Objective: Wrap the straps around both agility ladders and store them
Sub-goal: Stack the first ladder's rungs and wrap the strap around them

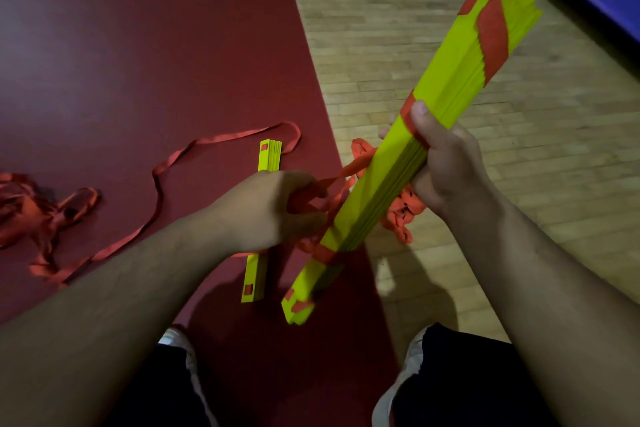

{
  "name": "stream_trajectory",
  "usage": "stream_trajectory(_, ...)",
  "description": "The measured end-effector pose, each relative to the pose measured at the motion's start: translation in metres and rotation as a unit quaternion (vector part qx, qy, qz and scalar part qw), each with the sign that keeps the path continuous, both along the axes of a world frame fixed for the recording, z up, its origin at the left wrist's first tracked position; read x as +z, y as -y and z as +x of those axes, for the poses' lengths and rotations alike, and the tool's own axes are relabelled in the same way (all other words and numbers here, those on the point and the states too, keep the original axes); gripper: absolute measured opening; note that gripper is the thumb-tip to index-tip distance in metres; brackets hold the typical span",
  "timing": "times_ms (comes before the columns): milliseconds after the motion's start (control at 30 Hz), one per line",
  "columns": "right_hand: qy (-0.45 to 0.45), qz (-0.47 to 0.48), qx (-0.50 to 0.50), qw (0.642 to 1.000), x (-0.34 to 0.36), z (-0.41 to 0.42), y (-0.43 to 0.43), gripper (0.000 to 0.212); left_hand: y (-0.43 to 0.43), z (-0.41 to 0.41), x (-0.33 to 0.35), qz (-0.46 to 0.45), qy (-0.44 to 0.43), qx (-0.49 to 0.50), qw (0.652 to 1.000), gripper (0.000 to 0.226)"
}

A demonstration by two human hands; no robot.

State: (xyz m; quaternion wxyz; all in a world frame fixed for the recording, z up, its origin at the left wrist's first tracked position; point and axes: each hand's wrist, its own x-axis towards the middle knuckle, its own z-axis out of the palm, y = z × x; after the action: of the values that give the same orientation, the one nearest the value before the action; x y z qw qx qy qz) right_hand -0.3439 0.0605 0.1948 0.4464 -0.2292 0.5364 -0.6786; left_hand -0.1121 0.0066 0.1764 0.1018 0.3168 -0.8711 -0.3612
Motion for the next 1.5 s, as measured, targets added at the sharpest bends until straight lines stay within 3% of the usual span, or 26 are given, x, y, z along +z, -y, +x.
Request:
stream_trajectory(100,-0.017,-0.007,0.031,0.999,0.001,-0.001,-0.004,0.005,0.001,0.0,-0.001,-0.001,0.006,0.01,1.0,0.03)
stream_trajectory(200,0.017,-0.006,0.009,1.0,0.004,0.004,-0.002,0.009,0.0,0.001,-0.001,-0.011,0.008,0.013,1.0,0.031)
stream_trajectory(300,0.094,-0.013,0.01,0.995,0.008,0.003,-0.001,0.04,-0.001,0.002,-0.002,-0.021,0.023,0.014,0.999,0.033)
stream_trajectory(367,0.096,-0.005,0.038,0.995,0.01,-0.002,-0.002,0.052,0.001,0.003,-0.001,-0.004,0.025,0.013,1.0,0.034)
stream_trajectory(567,0.021,-0.032,0.155,0.987,0.011,-0.022,-0.009,0.073,0.01,0.007,0.0,-0.02,0.061,0.011,0.998,0.04)
stream_trajectory(667,0.001,-0.044,0.187,0.981,0.012,-0.024,-0.011,0.064,0.012,0.009,-0.002,-0.031,0.066,0.02,0.997,0.039)
stream_trajectory(767,-0.002,-0.039,0.12,0.992,0.01,-0.017,-0.006,0.083,0.011,0.008,-0.003,-0.032,0.075,0.02,0.996,0.037)
stream_trajectory(900,-0.017,-0.056,0.011,0.998,0.007,0.0,-0.005,0.04,0.005,0.004,-0.004,-0.016,0.08,-0.008,0.997,0.032)
stream_trajectory(933,-0.017,-0.063,-0.006,0.998,0.007,0.004,-0.004,0.042,0.004,0.002,-0.004,-0.018,0.075,-0.012,0.997,0.038)
stream_trajectory(1000,-0.015,-0.081,-0.021,0.996,0.009,0.009,-0.002,0.067,0.005,0.002,-0.004,-0.027,0.074,-0.005,0.997,0.051)
stream_trajectory(1100,-0.006,-0.048,-0.045,0.998,0.013,0.017,-0.001,0.108,0.006,0.002,-0.004,-0.017,0.077,0.002,0.997,0.039)
stream_trajectory(1200,0.008,-0.034,-0.029,0.999,0.015,0.02,-0.004,0.107,0.002,0.001,-0.003,-0.014,0.087,-0.01,0.996,0.036)
stream_trajectory(1300,-0.014,-0.036,-0.027,0.999,0.017,0.023,-0.003,0.12,-0.002,0.001,-0.007,0.006,0.073,-0.01,0.997,0.035)
stream_trajectory(1367,-0.027,-0.033,-0.063,0.997,0.018,0.029,-0.002,0.112,-0.008,0.0,-0.009,-0.006,0.067,-0.008,0.998,0.046)
stream_trajectory(1500,-0.02,0.005,-0.147,0.989,0.019,0.044,-0.003,0.074,-0.028,-0.014,-0.015,-0.119,0.174,0.082,0.974,0.066)
